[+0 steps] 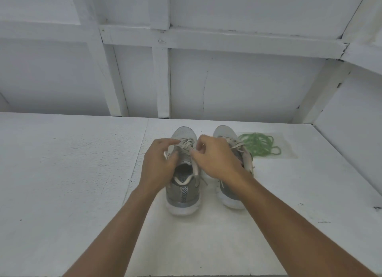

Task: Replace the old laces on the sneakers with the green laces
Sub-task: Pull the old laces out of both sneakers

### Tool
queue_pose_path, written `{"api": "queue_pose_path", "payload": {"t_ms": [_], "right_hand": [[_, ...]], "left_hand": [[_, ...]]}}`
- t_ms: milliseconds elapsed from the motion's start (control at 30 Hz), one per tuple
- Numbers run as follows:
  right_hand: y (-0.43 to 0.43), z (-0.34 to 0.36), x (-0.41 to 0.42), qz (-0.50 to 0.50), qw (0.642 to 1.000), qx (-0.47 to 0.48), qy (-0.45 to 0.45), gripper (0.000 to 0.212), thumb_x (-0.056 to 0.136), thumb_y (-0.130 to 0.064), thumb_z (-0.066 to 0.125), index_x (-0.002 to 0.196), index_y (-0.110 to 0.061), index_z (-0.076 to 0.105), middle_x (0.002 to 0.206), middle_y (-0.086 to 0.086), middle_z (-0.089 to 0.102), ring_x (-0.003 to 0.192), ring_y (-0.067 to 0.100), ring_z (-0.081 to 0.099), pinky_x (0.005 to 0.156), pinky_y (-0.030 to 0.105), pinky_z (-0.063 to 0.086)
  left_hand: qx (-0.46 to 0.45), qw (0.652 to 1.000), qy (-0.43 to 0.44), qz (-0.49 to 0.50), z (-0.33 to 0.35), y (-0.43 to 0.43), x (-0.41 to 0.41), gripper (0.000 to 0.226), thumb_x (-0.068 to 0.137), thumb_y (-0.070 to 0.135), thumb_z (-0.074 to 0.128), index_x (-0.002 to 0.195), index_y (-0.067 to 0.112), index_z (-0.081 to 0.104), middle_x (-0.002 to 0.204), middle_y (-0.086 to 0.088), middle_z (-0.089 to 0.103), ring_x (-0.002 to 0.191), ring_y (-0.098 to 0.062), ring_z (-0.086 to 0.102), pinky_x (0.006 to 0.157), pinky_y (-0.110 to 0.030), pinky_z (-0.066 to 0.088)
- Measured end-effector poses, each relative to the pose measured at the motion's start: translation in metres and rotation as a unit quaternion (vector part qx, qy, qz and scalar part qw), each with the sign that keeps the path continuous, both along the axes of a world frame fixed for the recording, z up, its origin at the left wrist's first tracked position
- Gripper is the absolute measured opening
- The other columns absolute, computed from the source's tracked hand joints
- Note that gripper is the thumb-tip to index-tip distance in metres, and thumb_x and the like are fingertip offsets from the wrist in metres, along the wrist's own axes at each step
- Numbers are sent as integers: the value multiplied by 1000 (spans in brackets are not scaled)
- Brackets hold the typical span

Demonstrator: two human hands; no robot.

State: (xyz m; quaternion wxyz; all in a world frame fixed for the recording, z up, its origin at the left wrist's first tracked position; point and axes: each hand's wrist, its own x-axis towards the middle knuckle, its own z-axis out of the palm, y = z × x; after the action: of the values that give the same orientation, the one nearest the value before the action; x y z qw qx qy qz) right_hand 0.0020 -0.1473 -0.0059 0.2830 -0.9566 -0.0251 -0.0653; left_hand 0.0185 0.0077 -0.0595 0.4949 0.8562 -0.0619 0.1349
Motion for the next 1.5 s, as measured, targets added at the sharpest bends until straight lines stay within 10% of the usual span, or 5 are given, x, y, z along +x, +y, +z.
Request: {"api": "queue_pose_path", "payload": {"t_ms": [267, 533, 767, 1067, 1500], "right_hand": [[10, -31, -5, -73, 996, 40, 21, 28, 98, -31, 48, 88, -10, 63, 84, 6, 60, 81, 21, 46, 66, 28, 29], [13, -35, -6, -109, 991, 73, 37, 33, 101, -29, 41, 99, -6, 64, 100, 13, 63, 87, 21, 43, 71, 29, 31], [13, -35, -7, -105, 991, 74, 39, 33, 101, -29, 39, 103, -5, 62, 102, 13, 61, 94, 26, 52, 72, 30, 35], [15, -31, -11, -103, 992, 64, 39, 34, 103, -26, 37, 110, -3, 60, 109, 18, 59, 104, 30, 50, 80, 33, 32], [15, -36, -9, -109, 991, 73, 35, 37, 103, -29, 34, 109, -3, 59, 98, 14, 57, 82, 22, 40, 71, 30, 33]], "left_hand": [[262, 959, -3, -110, 11, -3, 23, 21, 86, 37, 68, 100, 22, 71, 136, 0, 50, 125, -21, 41, 103, -38, 38], [169, 984, -10, 53, 29, 26, 35, 9, 93, 24, 58, 88, 16, 61, 121, -2, 60, 108, -21, 54, 92, -33, 43], [169, 985, -7, 8, 28, 12, 23, 33, 94, 32, 56, 126, 22, 54, 132, 2, 55, 122, -21, 49, 104, -47, 37], [339, 935, -56, -83, 24, -8, 16, 17, 94, 30, 57, 103, 34, 71, 99, 8, 66, 112, -19, 43, 93, -40, 28], [221, 970, -59, 86, 38, 54, 44, 12, 93, 18, 57, 95, 19, 69, 94, 5, 68, 99, -23, 57, 90, -41, 39]]}}
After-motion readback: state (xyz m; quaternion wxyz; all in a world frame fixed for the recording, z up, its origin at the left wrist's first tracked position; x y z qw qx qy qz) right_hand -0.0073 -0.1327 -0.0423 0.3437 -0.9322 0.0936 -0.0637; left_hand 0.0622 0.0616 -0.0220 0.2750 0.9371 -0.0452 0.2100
